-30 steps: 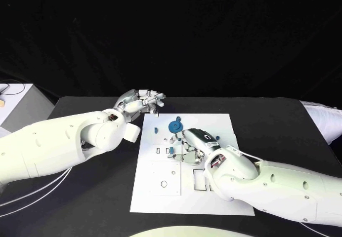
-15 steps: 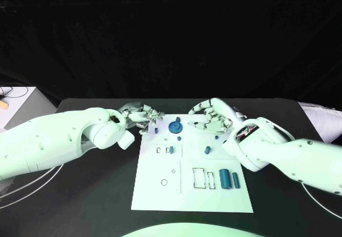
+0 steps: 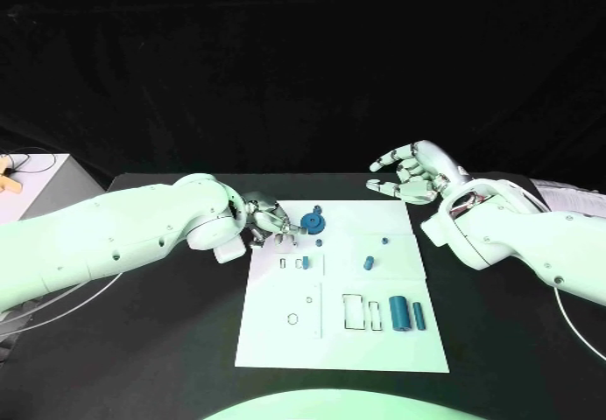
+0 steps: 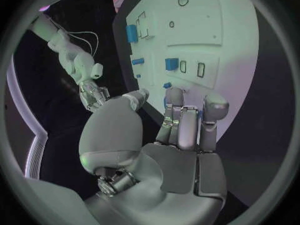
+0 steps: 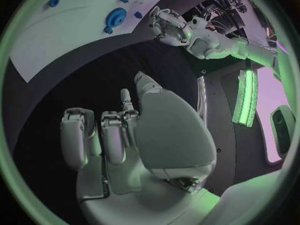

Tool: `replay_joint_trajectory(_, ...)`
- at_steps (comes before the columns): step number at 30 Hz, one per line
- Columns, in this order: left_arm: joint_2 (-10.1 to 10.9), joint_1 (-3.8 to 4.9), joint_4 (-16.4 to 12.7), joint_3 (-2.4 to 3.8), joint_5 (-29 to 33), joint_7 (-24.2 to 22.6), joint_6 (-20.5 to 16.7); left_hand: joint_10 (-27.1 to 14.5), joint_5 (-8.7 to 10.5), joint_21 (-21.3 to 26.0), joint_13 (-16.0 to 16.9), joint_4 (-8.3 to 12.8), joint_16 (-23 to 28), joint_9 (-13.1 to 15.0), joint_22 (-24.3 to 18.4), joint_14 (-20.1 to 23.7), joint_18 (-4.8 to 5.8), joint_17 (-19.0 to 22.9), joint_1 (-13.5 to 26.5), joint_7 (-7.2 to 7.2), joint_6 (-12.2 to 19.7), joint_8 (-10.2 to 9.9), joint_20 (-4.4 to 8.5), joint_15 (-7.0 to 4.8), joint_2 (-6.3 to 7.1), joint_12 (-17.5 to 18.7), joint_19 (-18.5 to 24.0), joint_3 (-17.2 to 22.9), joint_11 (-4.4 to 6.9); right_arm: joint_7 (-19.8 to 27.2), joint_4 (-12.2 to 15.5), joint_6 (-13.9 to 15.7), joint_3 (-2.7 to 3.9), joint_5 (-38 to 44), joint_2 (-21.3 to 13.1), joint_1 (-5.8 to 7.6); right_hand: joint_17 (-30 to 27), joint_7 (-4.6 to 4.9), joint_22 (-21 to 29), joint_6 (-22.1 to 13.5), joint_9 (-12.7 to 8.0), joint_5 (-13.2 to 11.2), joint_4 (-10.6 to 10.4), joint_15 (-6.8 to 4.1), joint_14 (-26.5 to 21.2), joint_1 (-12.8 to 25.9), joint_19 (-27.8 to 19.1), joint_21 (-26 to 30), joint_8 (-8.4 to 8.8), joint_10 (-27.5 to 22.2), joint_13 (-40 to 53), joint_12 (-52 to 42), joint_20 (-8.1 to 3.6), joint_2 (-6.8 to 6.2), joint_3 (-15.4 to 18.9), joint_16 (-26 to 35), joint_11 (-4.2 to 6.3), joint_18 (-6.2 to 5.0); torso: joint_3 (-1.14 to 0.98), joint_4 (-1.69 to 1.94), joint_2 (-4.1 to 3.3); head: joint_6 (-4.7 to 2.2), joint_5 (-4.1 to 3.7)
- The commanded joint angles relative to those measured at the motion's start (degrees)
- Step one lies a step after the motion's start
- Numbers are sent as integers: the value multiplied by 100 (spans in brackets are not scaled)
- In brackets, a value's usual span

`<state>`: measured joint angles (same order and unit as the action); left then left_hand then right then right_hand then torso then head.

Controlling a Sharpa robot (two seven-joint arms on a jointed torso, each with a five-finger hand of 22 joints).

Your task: Assemble the parts on the task board

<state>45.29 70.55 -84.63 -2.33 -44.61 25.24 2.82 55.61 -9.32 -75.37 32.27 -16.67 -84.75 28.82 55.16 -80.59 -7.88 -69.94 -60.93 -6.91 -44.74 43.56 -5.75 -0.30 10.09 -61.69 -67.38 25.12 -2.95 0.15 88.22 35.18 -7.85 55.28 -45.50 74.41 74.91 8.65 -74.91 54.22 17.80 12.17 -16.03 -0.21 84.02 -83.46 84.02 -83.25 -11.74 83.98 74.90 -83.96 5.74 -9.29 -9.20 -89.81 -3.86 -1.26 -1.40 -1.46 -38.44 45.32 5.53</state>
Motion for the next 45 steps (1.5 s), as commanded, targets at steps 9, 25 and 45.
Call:
replay_joint_trajectory(9,-405,112,151,-90,-943,382,536,-30,20,-58,22,-1,-4,118,75,-73,108,-76,113,15,33,113,16,-24,-18,-47,-54,-143,16,-12,-88,-48,4,-283,-25,35,1502,18,-1030,-26,6,-45,-30,22,596,69,205,42,-9,60,973,42,24,-14,3,-17,-26,-60,-4,-7,-7,45,6)
replay_joint_trajectory(25,-730,124,280,-134,-1242,462,1049,-61,12,-78,32,-4,-25,192,118,-99,117,-153,155,16,79,149,19,-25,-91,-52,-74,-196,16,-89,-104,-56,2,-303,-18,38,1496,19,-1020,-32,7,-36,-29,23,594,76,196,58,-9,48,962,56,25,-13,-3,-14,-27,-64,10,-11,-18,96,-6)
replay_joint_trajectory(45,-829,121,422,-161,-1253,493,1305,-90,9,-95,38,2,-36,243,153,-105,124,-188,169,12,113,170,17,-20,-153,-52,-88,-220,12,-106,-78,-84,-6,-302,-19,37,1498,18,-1023,-32,8,-22,-25,24,595,74,199,54,-11,48,963,55,26,-9,-12,-15,-26,-62,7,2,-27,158,-21)
